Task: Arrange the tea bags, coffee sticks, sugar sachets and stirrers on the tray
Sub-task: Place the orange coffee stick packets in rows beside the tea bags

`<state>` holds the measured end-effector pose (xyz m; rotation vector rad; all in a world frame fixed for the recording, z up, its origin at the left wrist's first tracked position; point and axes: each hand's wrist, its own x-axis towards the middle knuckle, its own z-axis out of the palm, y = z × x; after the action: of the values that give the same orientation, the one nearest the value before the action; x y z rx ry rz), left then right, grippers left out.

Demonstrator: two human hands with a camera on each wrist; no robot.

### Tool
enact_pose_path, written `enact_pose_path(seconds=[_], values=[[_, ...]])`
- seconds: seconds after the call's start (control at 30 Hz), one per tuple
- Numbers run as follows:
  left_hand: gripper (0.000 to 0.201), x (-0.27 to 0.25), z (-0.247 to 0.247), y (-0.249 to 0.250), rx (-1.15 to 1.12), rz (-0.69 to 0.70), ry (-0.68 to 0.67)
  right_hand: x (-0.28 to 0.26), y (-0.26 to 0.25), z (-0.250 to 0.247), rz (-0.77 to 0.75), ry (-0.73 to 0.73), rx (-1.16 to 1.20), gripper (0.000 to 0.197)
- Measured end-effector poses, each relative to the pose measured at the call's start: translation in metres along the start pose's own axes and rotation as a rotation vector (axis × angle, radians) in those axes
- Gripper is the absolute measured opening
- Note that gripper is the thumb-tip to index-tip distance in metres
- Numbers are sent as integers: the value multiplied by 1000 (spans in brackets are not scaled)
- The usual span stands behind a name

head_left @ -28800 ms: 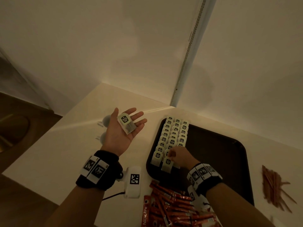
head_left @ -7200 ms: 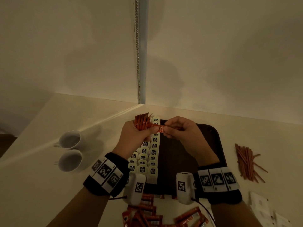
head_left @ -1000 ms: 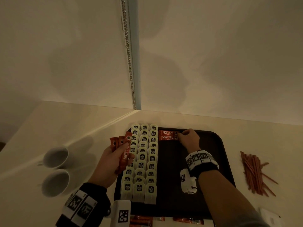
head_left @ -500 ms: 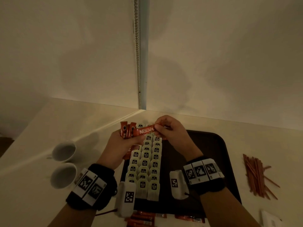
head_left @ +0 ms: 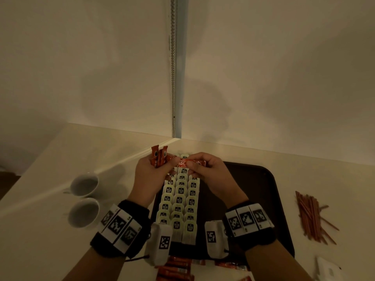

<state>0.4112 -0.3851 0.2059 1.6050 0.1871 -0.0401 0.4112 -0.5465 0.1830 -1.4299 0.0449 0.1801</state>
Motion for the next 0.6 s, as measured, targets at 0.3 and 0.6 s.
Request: enact_pose_path(seconds=[0.3, 0.6], values=[[13, -1, -3, 4, -42, -6, 19, 0, -2, -12, 81, 77, 104, 16], [15, 7, 1, -1, -17, -19, -13, 1, -2, -31, 40, 81, -47, 15]])
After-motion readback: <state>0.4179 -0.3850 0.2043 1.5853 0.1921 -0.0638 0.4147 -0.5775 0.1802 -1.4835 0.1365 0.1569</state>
